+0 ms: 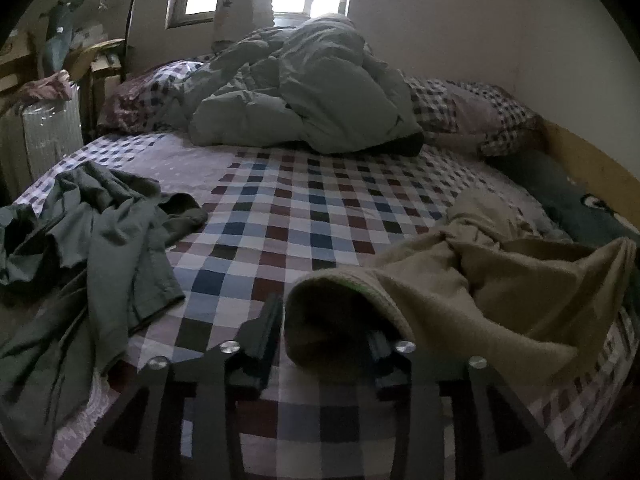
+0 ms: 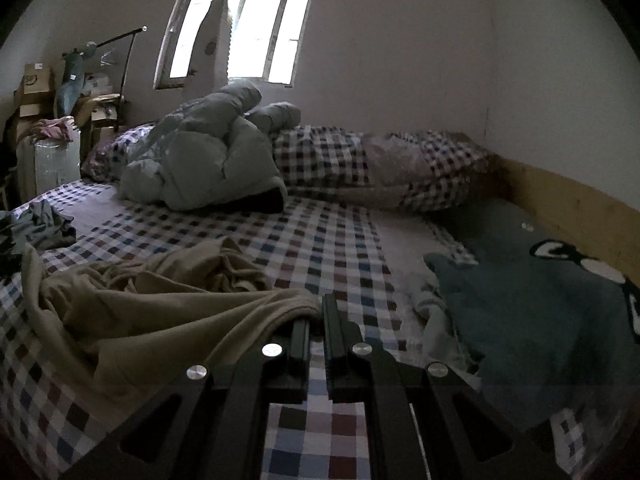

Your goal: Fold clothes

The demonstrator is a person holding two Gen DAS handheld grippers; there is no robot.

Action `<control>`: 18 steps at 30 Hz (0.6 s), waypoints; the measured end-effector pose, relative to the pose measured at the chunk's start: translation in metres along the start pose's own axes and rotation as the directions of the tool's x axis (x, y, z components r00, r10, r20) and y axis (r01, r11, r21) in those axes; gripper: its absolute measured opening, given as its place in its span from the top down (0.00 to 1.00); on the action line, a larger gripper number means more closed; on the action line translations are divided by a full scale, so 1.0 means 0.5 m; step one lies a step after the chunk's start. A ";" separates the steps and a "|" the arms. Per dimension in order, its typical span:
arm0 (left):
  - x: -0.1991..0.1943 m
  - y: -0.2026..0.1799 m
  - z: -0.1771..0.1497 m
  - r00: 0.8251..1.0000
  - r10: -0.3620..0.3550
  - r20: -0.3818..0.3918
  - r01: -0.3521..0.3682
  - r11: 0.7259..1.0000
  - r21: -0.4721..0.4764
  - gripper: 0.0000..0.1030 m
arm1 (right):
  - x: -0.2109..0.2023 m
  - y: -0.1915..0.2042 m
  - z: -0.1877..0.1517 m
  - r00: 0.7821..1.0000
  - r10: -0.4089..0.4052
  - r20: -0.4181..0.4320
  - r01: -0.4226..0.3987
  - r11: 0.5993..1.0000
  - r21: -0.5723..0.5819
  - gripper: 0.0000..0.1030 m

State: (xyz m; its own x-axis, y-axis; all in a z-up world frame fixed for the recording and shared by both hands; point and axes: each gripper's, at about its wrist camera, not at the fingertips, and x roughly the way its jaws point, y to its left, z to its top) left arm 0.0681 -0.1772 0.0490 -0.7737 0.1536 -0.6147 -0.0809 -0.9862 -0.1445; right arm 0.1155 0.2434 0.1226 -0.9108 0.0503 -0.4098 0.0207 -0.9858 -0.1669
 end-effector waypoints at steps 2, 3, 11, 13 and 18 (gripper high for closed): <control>0.003 0.003 -0.002 1.000 0.004 -0.005 -0.004 1.000 0.000 0.56 | 0.007 -0.002 -0.002 1.000 0.001 -0.003 -0.001 1.000 0.001 0.96; 0.004 0.005 -0.002 1.000 0.002 -0.005 -0.002 1.000 -0.004 0.56 | 0.011 -0.002 -0.002 1.000 0.001 -0.004 -0.001 1.000 0.001 0.96; 0.014 0.015 -0.003 1.000 -0.011 -0.008 0.011 1.000 -0.022 0.56 | 0.025 -0.004 -0.009 1.000 0.006 -0.020 -0.006 1.000 0.008 0.96; 0.015 0.018 -0.003 1.000 -0.019 -0.005 0.018 0.999 -0.032 0.56 | 0.025 -0.004 -0.010 1.000 0.007 -0.020 -0.007 1.000 0.008 0.96; 0.011 0.024 0.003 0.999 -0.021 0.026 0.022 0.999 -0.039 0.56 | 0.029 -0.006 -0.012 1.000 0.009 -0.026 -0.009 1.000 0.011 0.96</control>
State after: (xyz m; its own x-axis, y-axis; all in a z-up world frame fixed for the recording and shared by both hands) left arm 0.0621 -0.1885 0.0451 -0.7882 0.1721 -0.5909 -0.0731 -0.9795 -0.1877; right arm 0.1050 0.2483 0.1118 -0.8997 0.0452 -0.4342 0.0244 -0.9879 -0.1534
